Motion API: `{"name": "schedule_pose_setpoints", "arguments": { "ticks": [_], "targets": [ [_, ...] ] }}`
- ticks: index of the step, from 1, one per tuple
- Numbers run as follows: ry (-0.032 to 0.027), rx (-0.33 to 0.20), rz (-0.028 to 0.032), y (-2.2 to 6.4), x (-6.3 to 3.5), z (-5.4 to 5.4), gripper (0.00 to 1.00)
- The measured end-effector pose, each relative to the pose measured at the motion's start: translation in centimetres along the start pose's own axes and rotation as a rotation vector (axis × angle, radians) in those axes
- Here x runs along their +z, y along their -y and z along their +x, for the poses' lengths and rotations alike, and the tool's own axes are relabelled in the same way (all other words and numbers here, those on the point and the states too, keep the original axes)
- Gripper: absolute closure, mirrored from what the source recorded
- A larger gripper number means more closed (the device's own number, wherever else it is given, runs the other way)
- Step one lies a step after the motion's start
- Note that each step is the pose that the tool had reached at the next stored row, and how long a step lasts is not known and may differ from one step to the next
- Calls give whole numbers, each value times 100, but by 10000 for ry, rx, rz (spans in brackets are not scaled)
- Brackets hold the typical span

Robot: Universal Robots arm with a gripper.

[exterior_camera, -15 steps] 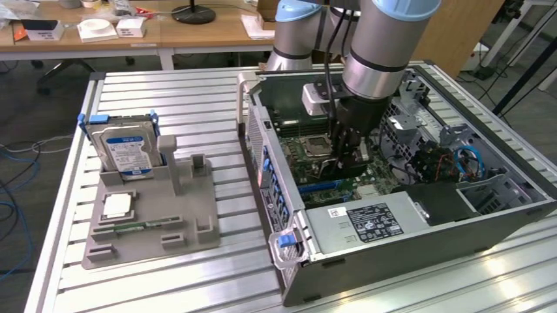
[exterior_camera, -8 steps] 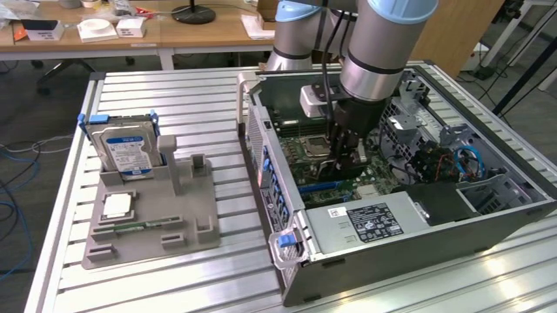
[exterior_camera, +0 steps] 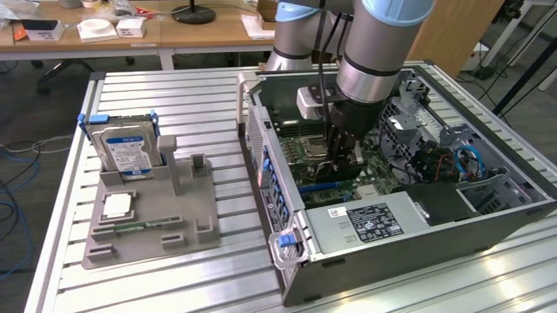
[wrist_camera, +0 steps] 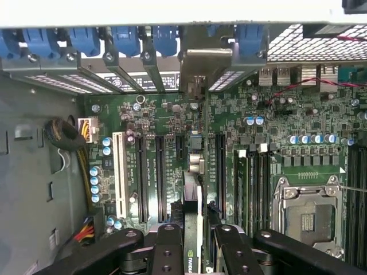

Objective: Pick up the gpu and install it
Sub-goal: 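Insert the gpu into the slot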

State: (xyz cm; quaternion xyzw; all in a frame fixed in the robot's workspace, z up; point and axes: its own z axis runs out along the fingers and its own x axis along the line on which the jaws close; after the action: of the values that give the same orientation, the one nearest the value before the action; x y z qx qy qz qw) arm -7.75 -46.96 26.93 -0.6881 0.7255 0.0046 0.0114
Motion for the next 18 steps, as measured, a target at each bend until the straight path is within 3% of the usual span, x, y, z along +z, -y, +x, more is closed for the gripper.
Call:
{"name": "schedule_pose_setpoints", "arguments": {
  "ticks": [18],
  "targets": [
    [2, 0, 1, -3, 90, -1, 74]
  ]
}}
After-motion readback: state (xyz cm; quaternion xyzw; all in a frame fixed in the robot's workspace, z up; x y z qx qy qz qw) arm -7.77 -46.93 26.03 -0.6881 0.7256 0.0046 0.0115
